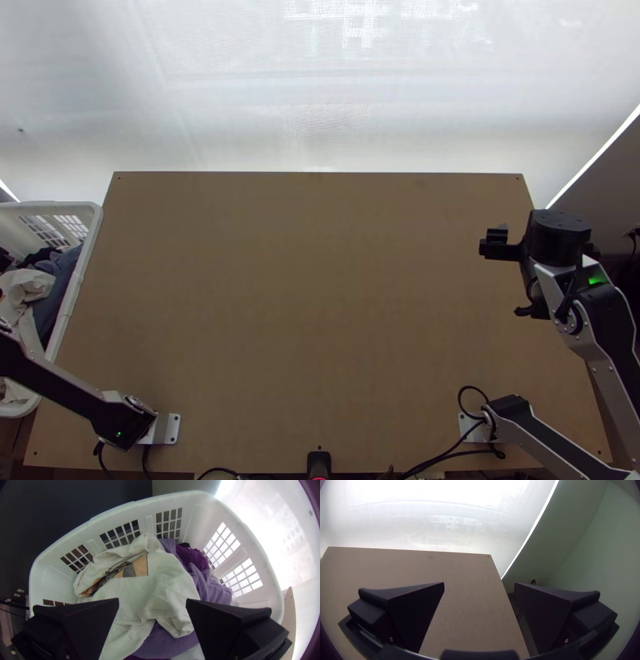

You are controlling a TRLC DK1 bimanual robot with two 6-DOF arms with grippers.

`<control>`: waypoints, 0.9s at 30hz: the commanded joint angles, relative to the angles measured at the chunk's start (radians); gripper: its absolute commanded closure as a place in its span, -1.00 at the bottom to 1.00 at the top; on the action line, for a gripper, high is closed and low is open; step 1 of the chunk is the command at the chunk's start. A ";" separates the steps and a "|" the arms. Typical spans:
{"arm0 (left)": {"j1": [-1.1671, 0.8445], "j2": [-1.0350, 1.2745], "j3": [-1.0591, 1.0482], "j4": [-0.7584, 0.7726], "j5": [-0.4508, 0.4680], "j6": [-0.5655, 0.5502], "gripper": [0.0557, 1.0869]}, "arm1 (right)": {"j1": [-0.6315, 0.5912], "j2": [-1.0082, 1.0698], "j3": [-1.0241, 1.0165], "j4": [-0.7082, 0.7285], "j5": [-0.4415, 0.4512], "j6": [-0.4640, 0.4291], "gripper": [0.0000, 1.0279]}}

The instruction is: Fold the t-shirt

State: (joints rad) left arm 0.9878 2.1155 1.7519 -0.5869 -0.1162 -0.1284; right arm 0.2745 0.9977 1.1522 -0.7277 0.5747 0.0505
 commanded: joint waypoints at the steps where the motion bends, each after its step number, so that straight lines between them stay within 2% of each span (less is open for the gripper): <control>1: 0.003 0.199 0.123 -0.047 0.009 0.001 -0.90 | 0.000 0.004 0.023 -0.022 -0.001 -0.017 -0.91; 8: -0.043 0.253 0.161 -0.062 0.010 -0.002 -0.89 | -0.001 0.001 0.044 -0.045 -0.001 -0.028 -0.91; 9: -0.048 0.256 0.166 -0.064 0.010 -0.002 -0.82 | -0.001 0.002 0.046 -0.047 -0.001 -0.029 -0.91; 12: -0.055 0.267 0.179 -0.064 0.012 -0.017 -0.41 | -0.003 0.004 0.050 -0.050 -0.001 -0.029 -0.91; 18: -0.055 0.287 0.192 -0.068 0.013 -0.028 0.26 | -0.011 -0.001 0.060 -0.059 -0.001 -0.029 -0.91; 22: -0.044 0.287 0.192 -0.082 0.012 -0.030 0.93 | -0.017 -0.007 0.060 -0.065 -0.001 -0.029 -0.91; 24: -0.040 0.259 0.193 -0.106 0.016 -0.047 0.92 | -0.018 -0.008 0.058 -0.065 -0.001 -0.029 -0.91; 27: -0.037 0.164 0.193 -0.129 0.078 -0.088 0.92 | -0.018 -0.010 0.058 -0.065 -0.001 -0.029 -0.91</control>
State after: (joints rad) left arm 0.9428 2.3764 1.9388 -0.6796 -0.0925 -0.1677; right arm 0.2600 0.9928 1.2083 -0.7887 0.5747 0.0212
